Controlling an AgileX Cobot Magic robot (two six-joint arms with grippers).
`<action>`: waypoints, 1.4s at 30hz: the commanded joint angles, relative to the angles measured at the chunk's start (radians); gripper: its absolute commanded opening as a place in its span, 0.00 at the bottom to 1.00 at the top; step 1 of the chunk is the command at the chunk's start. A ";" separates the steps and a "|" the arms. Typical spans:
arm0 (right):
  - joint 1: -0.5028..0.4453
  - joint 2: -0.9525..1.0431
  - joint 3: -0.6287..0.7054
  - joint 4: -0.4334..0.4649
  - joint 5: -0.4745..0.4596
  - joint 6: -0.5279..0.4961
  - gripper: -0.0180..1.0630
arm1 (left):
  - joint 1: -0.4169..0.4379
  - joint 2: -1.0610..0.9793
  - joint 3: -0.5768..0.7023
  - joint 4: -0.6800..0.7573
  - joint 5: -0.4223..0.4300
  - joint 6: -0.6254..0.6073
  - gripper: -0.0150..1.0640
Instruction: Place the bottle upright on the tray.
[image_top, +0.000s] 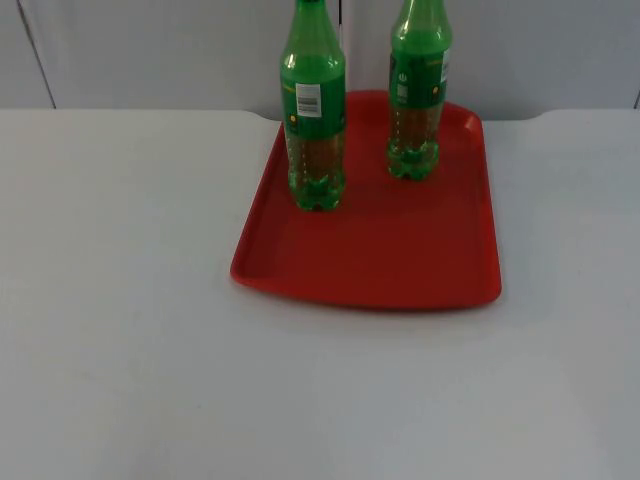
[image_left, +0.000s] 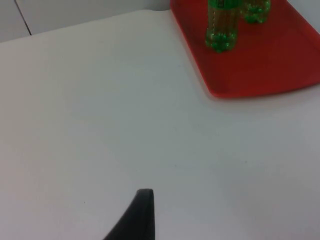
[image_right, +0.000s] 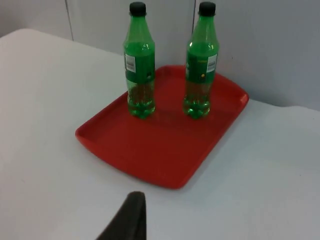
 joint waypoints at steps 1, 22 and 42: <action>0.001 -0.047 0.002 -0.013 0.039 0.001 0.99 | -0.007 -0.003 0.005 0.008 -0.010 0.000 0.99; 0.001 -0.200 0.049 -0.084 0.298 0.079 0.99 | -0.007 -0.003 0.005 0.008 -0.010 0.000 0.99; 0.001 -0.200 0.049 -0.084 0.298 0.081 0.99 | -0.007 -0.003 0.005 0.006 -0.010 0.000 0.99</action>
